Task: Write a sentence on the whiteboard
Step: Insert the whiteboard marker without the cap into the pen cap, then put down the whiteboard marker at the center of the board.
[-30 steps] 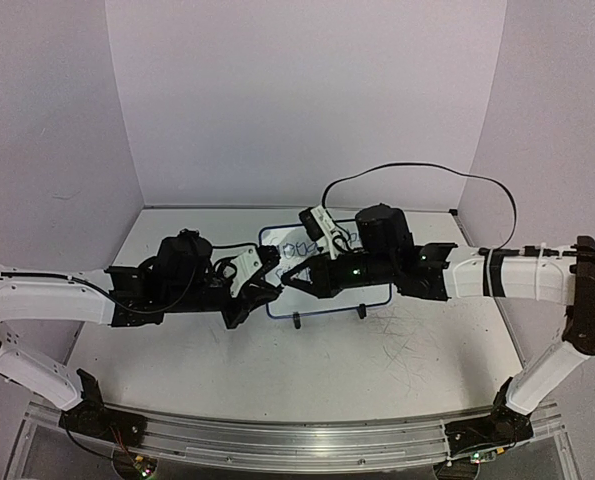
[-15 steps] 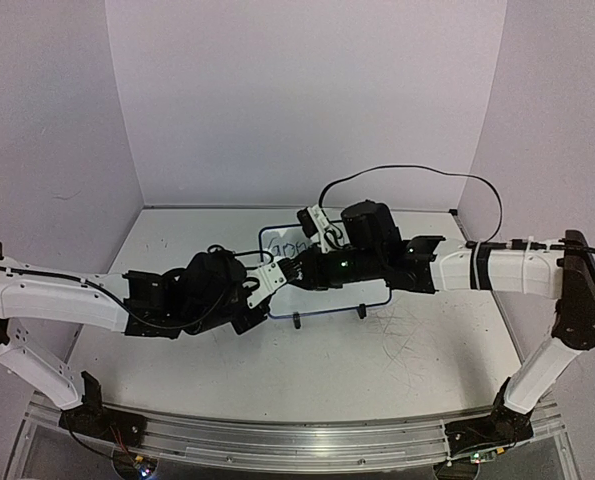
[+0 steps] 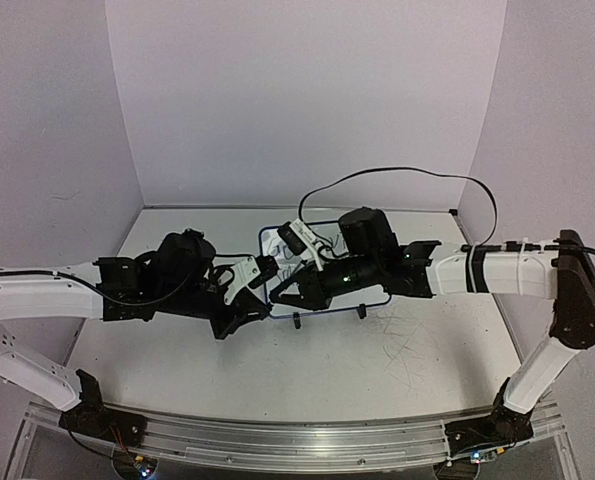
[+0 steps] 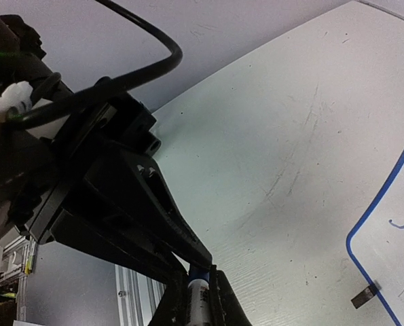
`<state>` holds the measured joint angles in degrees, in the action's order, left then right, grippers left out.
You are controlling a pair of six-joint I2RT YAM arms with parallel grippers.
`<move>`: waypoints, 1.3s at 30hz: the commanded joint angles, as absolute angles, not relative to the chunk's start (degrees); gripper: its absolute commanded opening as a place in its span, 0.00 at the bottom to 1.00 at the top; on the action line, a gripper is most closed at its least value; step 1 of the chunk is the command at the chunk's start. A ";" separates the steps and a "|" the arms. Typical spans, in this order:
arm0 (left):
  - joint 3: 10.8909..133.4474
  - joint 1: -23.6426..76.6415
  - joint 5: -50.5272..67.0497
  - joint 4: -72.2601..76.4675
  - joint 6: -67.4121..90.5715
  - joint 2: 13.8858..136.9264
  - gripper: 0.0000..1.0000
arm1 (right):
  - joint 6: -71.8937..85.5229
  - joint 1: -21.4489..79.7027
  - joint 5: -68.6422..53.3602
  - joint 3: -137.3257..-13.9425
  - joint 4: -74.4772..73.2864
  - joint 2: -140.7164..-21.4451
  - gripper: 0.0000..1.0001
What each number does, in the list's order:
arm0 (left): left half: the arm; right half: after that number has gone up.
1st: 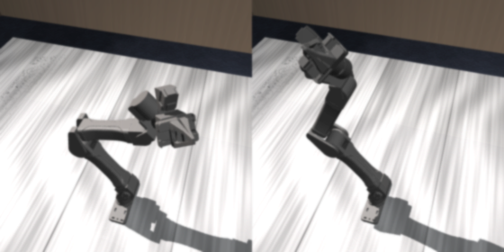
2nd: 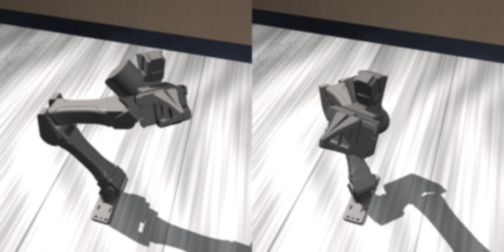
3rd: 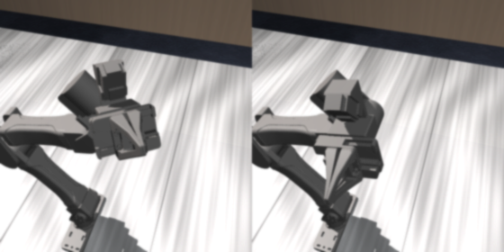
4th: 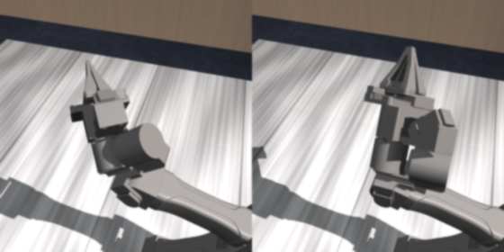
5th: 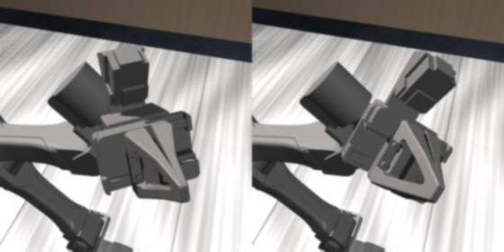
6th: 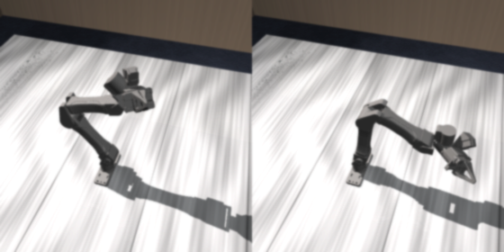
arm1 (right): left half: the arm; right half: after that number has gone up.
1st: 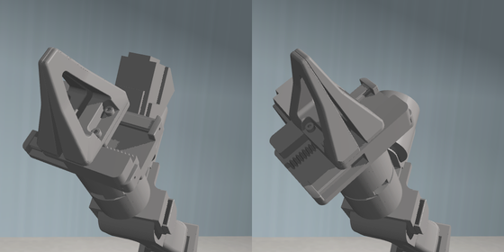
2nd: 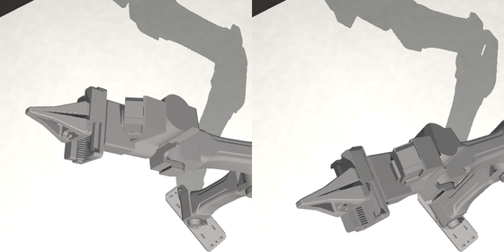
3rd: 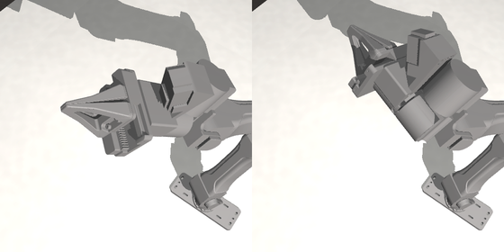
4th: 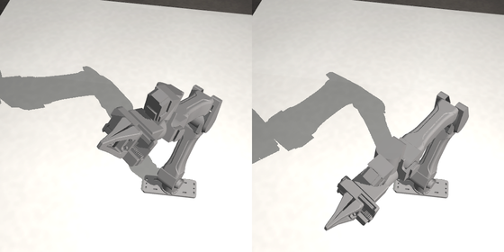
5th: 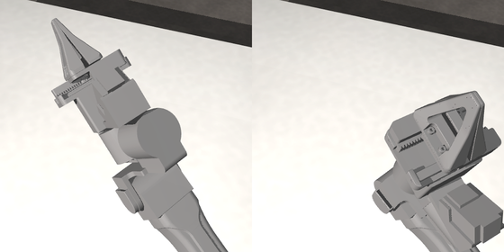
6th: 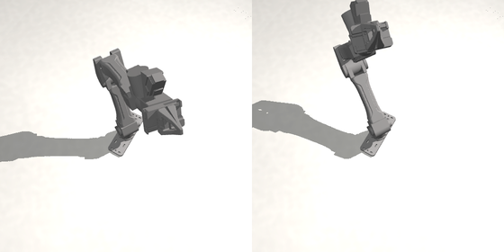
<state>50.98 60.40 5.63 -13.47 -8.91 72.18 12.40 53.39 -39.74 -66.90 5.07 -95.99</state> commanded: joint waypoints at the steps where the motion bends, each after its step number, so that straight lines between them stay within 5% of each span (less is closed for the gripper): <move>1: 49.39 60.43 1.48 3.95 -3.58 68.29 0.00 | 16.15 55.11 -37.28 -65.17 3.29 -90.18 0.27; 6: 36.02 60.44 -11.22 5.03 9.70 59.95 0.00 | 17.76 50.35 -20.53 -62.42 2.66 -76.24 0.84; 9: 27.82 60.47 -16.10 5.84 21.44 54.48 0.00 | 16.35 47.08 -10.17 -61.39 0.71 -68.13 0.98; 16: 29.50 59.37 -28.07 -8.37 48.39 63.47 0.00 | 9.86 46.02 4.54 -63.03 -3.83 -60.55 0.98; 23: 41.04 55.52 -20.85 -17.54 46.92 79.31 0.01 | 8.49 46.02 9.97 -65.41 -8.38 -58.16 0.98; 34: 41.77 52.14 -15.57 -18.24 43.84 87.03 0.02 | 8.02 46.04 13.14 -64.03 -9.23 -52.41 0.98; 39: 41.58 52.14 -16.13 -19.00 42.81 85.99 0.11 | 7.67 46.05 16.61 -64.53 -10.53 -50.69 0.98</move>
<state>39.75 52.38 -16.14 -17.74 44.39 87.54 8.80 45.69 12.58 -62.63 -10.08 -51.92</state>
